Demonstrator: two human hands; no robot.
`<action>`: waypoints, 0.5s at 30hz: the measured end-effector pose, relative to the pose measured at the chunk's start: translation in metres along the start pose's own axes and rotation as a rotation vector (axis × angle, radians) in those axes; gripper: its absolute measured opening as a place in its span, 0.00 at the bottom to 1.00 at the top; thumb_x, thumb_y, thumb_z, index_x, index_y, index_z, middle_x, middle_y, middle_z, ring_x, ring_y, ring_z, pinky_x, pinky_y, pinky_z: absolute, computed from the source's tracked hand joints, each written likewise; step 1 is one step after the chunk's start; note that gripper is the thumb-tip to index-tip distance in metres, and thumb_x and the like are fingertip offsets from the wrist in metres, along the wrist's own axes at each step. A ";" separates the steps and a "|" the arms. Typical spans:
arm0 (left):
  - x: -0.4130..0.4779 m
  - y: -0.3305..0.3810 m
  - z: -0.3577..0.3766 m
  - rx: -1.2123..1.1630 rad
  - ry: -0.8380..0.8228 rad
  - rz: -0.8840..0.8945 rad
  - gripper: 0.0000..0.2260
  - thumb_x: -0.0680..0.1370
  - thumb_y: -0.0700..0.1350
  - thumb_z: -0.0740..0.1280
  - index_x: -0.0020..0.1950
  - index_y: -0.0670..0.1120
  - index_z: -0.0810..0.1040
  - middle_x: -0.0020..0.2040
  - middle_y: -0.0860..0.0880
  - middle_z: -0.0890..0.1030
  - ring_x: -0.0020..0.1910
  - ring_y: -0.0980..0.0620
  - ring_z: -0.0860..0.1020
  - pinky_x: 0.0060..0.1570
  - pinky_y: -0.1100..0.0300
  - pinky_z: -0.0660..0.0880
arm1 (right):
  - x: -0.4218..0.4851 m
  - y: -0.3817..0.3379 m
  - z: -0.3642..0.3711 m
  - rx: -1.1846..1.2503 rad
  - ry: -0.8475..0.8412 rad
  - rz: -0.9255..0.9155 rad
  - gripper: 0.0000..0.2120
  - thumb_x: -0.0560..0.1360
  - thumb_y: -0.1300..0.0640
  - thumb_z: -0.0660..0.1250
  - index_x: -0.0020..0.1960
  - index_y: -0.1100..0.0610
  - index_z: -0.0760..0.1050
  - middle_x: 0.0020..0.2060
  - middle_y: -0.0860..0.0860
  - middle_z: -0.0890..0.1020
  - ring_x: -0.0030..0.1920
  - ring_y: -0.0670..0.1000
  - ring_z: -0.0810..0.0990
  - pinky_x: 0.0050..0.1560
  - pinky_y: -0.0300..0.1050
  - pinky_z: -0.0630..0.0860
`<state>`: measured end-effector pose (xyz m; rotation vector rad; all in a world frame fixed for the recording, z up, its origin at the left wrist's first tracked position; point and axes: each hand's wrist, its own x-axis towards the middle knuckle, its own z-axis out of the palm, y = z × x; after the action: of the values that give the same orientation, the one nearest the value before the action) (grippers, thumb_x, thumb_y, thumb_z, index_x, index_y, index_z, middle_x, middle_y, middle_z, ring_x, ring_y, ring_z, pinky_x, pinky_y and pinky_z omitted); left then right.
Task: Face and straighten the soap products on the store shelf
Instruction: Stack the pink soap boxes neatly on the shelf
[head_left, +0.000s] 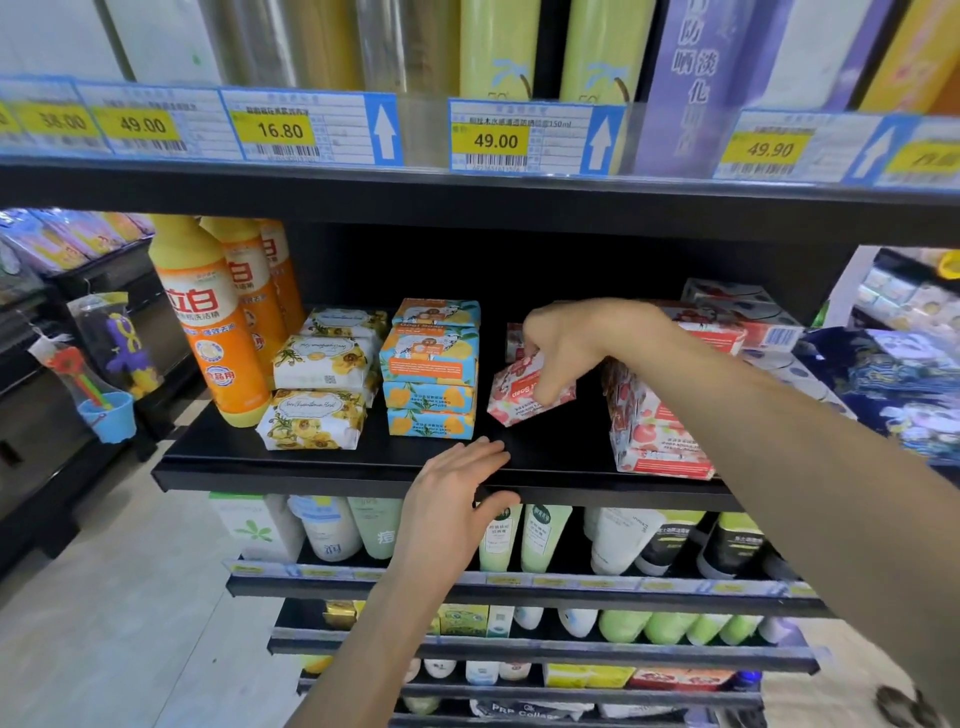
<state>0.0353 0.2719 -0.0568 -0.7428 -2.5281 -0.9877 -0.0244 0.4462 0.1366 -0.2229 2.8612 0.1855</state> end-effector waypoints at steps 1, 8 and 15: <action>0.000 0.000 0.000 0.001 0.000 0.002 0.22 0.75 0.51 0.76 0.68 0.50 0.81 0.70 0.55 0.78 0.72 0.58 0.72 0.76 0.61 0.61 | -0.012 -0.003 0.001 0.005 0.031 0.004 0.17 0.66 0.50 0.77 0.40 0.60 0.73 0.36 0.54 0.73 0.33 0.54 0.72 0.32 0.46 0.67; -0.001 0.016 -0.024 -0.213 -0.095 -0.140 0.28 0.74 0.55 0.76 0.73 0.54 0.76 0.70 0.61 0.76 0.70 0.66 0.69 0.70 0.66 0.64 | -0.087 -0.007 0.026 0.047 0.332 -0.088 0.35 0.66 0.48 0.78 0.69 0.57 0.73 0.56 0.50 0.72 0.57 0.52 0.69 0.58 0.51 0.76; -0.002 0.038 -0.057 -0.924 -0.175 -0.368 0.29 0.75 0.57 0.75 0.72 0.49 0.74 0.61 0.53 0.84 0.63 0.55 0.81 0.62 0.57 0.78 | -0.125 -0.002 0.087 0.307 0.533 -0.194 0.34 0.70 0.51 0.78 0.73 0.51 0.70 0.60 0.45 0.69 0.61 0.47 0.65 0.64 0.44 0.68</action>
<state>0.0649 0.2549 0.0029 -0.5838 -2.3041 -2.3725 0.1168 0.4740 0.0871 -0.5550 3.3006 -0.4106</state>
